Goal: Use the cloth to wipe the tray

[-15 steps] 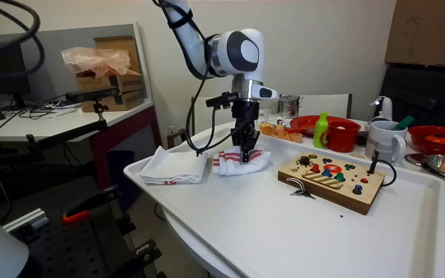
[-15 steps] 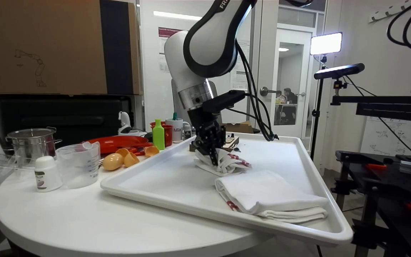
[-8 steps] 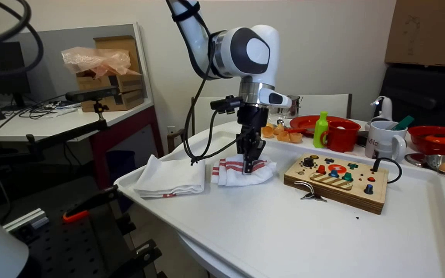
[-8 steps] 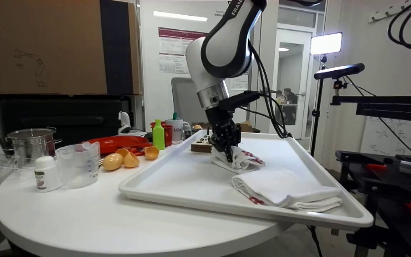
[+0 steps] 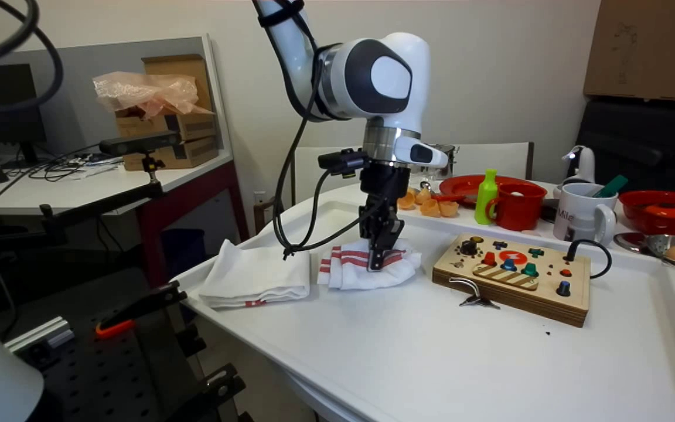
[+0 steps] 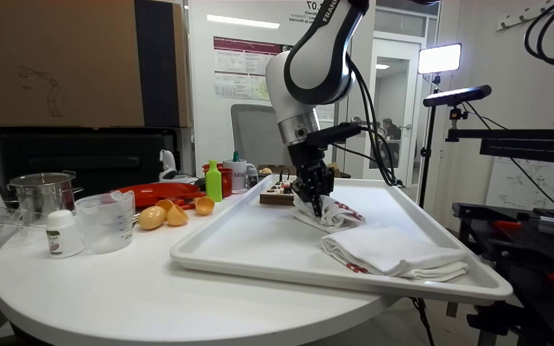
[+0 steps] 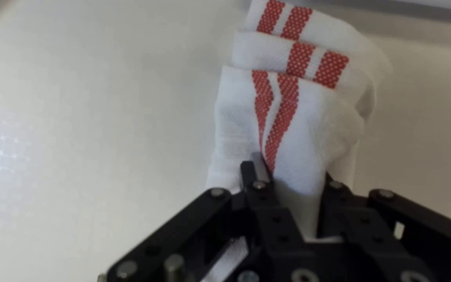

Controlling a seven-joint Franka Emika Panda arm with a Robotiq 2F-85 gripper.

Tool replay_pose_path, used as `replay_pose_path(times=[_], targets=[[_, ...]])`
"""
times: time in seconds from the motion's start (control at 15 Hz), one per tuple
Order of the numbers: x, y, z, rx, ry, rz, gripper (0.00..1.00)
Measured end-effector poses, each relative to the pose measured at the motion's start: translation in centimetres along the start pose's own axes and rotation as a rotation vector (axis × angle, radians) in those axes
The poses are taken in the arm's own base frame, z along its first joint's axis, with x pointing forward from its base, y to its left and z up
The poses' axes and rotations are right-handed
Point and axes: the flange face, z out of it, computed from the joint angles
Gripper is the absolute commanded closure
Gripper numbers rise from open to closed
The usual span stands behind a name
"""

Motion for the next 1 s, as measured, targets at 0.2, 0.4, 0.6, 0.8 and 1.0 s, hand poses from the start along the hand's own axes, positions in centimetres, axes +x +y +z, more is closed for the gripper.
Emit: replay_pose_path(times=[0.2,0.4,0.6,0.8,1.0], targets=[[-0.4,0.7,0.2,0.0,-0.005,0.01,0.94],[-0.7,1.5,0.5,0.002,-0.015,0.024,0.94],[-0.9,2.3,0.8,0.009,-0.027,0.046,0.94],[-1.1,3.6,1.2,0.009,-0.04,0.073,0.94],[-1.2,5.0,1.5,0.01,-0.052,0.101,0.94]])
